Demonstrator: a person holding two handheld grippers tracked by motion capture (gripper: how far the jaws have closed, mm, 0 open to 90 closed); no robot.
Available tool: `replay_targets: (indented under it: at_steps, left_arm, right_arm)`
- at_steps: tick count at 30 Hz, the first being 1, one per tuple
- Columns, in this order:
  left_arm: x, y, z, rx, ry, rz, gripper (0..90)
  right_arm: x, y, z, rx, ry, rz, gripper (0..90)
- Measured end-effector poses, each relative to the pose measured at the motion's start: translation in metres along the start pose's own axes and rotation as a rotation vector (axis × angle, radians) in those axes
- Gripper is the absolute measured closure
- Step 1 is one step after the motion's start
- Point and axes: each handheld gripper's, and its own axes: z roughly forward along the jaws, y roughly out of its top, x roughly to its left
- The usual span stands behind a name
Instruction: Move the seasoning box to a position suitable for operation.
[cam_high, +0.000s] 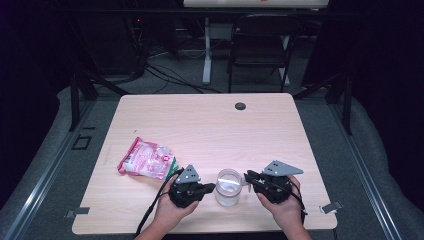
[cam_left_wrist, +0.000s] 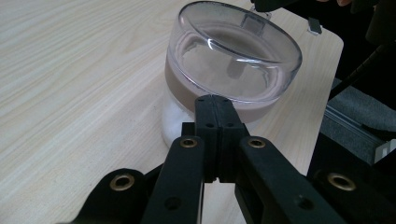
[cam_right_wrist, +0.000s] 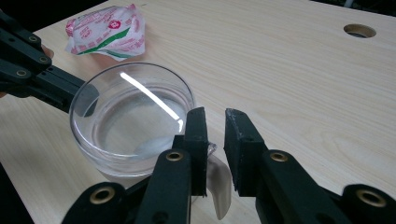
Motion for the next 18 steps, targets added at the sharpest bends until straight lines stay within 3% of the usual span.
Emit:
replay_targets:
  at_steps: [12,18]
  left_arm:
    - [-0.001,0.009,-0.006,-0.020,-0.005,0.013,90.0]
    - [-0.003,0.021,-0.009,-0.028,-0.011,0.035,90.0]
  right_arm:
    - [0.002,0.000,-0.003,0.003,-0.008,-0.007,75.8]
    - [0.012,0.001,-0.014,-0.009,0.008,-0.051,70.2]
